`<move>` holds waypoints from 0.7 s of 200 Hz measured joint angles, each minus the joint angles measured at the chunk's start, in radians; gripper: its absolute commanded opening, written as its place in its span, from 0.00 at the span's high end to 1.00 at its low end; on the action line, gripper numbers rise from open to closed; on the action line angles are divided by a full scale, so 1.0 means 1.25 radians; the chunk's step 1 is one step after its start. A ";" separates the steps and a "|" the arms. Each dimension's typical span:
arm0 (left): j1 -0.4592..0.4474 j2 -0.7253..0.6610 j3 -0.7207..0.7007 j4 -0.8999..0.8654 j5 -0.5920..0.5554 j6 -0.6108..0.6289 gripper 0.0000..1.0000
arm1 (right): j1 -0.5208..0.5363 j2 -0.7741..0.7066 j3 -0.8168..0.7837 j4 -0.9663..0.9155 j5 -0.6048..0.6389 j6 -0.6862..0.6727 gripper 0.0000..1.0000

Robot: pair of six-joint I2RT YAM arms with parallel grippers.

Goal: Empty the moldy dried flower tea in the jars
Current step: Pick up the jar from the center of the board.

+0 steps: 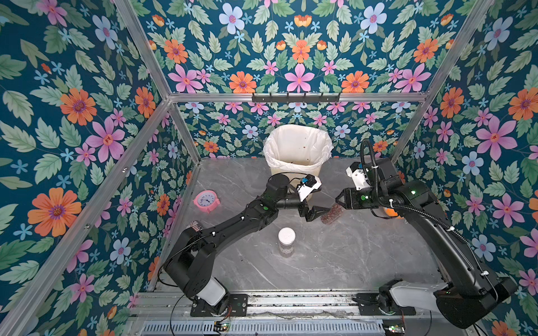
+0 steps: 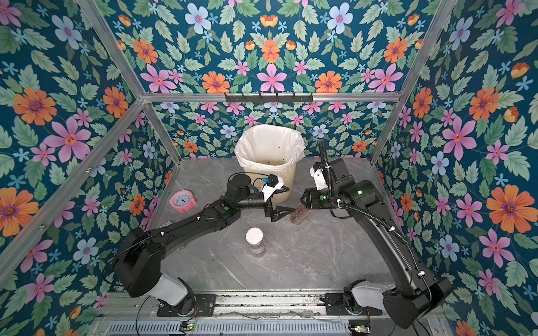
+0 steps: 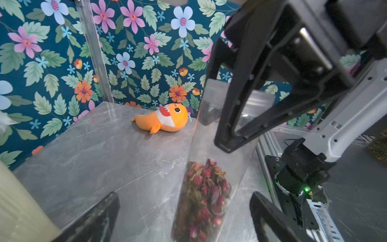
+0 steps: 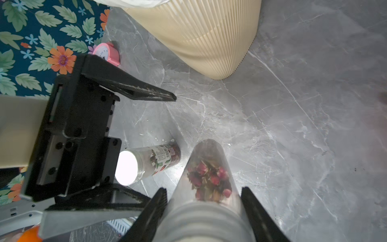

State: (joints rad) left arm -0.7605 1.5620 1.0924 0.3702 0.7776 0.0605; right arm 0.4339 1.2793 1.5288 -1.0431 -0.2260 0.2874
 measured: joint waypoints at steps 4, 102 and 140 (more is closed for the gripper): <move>-0.002 0.002 0.000 0.000 0.005 0.000 0.01 | 0.000 0.001 0.000 0.001 -0.006 -0.001 0.54; -0.052 0.042 0.011 0.040 -0.040 -0.001 0.30 | -0.001 0.001 -0.034 0.111 -0.108 0.040 0.54; -0.052 0.042 0.024 0.031 -0.041 0.020 0.42 | -0.001 0.013 -0.033 0.119 -0.109 0.040 0.53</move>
State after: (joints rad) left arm -0.8253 1.6150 1.1229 0.4095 0.7269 0.0856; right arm 0.4328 1.2953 1.4876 -0.8944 -0.3626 0.3374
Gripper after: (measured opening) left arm 0.622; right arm 0.533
